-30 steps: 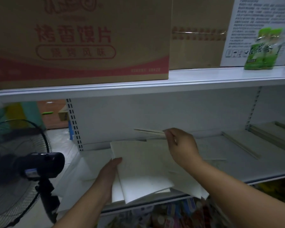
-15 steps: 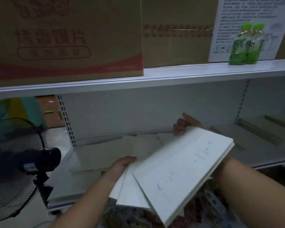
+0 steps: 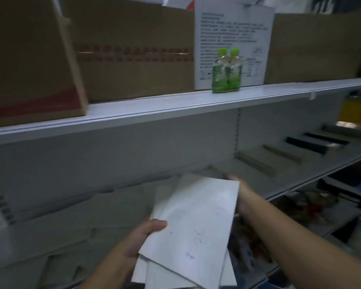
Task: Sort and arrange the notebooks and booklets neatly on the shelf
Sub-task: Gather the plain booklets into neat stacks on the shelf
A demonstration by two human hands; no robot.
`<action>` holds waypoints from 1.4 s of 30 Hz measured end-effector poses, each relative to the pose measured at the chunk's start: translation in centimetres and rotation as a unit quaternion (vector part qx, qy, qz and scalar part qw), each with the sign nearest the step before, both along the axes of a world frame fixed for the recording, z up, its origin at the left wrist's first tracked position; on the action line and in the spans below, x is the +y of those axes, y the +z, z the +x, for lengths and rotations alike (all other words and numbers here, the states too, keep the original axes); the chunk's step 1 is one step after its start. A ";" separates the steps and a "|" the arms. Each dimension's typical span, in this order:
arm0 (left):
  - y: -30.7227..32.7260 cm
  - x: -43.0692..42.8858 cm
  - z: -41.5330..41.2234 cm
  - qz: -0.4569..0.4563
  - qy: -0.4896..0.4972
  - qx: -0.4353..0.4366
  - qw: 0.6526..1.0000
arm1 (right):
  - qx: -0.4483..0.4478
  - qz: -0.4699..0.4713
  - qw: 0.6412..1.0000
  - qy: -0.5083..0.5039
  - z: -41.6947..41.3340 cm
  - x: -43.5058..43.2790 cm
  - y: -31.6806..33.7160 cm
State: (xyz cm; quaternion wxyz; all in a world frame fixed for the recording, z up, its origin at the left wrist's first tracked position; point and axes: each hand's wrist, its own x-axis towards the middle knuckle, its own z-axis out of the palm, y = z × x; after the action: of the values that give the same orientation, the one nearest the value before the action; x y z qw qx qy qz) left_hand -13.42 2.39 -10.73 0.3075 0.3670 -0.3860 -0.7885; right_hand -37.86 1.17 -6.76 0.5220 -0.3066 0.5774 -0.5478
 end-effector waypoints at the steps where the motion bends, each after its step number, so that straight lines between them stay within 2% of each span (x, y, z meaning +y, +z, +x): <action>1: 0.1 0.1 -1.4 0.004 0.011 -0.004 1.000 | -0.012 0.018 1.000 0.002 -1.0 1.0 -1.0; 3: 0.3 0.5 -4.7 0.011 0.031 0.014 0.999 | -0.013 0.043 0.999 0.024 -2.9 3.4 -2.5; 7: 0.0 0.9 -10.8 0.027 0.043 0.022 0.998 | -0.004 0.044 0.999 -0.024 -6.7 6.6 -3.9; 10: -1.5 1.0 -14.6 -0.005 0.073 -0.005 0.997 | 0.135 0.001 0.990 0.033 -10.0 7.8 -3.8; 13: -2.3 0.4 -17.4 -0.030 0.104 -0.043 0.993 | 0.201 0.001 0.977 0.075 -12.5 7.9 -3.4; 15: -2.6 -0.8 -19.2 -0.023 0.107 -0.048 0.993 | 0.193 0.002 0.977 0.095 -14.0 7.1 -3.1; 18: -3.6 -4.5 -21.4 0.006 0.167 -0.040 0.985 | 0.191 0.028 0.974 0.122 -16.4 4.7 -3.6; 20: -3.8 -6.7 -22.9 0.030 0.199 -0.015 0.979 | 0.201 0.029 0.973 0.114 -17.3 2.6 -4.0; 25: -3.1 -11.7 -27.5 -0.002 0.186 -0.013 0.983 | 0.180 0.007 0.982 0.051 -19.1 -3.6 -3.4; 28: -3.6 -14.9 -29.9 -0.014 0.212 -0.051 0.976 | 0.220 0.025 0.975 0.006 -21.0 -7.6 -3.2; 32: -4.8 -18.8 -32.0 -0.088 0.222 -0.113 0.964 | 0.283 0.066 0.956 0.038 -23.3 -11.5 -2.5; 35: -4.0 -19.5 -32.7 -0.126 0.220 -0.142 0.957 | 0.343 0.064 0.936 0.050 -25.0 -13.9 -3.1; 37: -3.2 -19.9 -32.7 -0.161 0.199 -0.154 0.954 | 0.367 0.054 0.927 0.058 -25.8 -15.6 -3.7; 39: -2.6 -19.8 -32.7 -0.206 0.128 -0.163 0.956 | 0.395 0.049 0.915 0.071 -26.3 -17.3 -4.3; 40: -2.3 -19.3 -32.6 -0.229 0.084 -0.211 0.947 | 0.401 0.048 0.912 0.077 -26.6 -18.0 -4.7; 41: -2.2 -18.8 -32.5 -0.276 0.015 -0.318 0.907 | 0.410 0.049 0.907 0.088 -26.7 -18.5 -5.0; 42: -2.6 -18.4 -32.6 -0.302 -0.037 -0.427 0.851 | 0.422 0.052 0.900 0.099 -26.8 -19.0 -5.3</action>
State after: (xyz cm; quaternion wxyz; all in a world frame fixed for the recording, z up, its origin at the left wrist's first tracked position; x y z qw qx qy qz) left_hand -46.02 -16.03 -13.34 0.1784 0.5422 -0.7118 -0.4094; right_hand -64.68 -17.82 -12.09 0.2966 -0.5367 0.7379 -0.2818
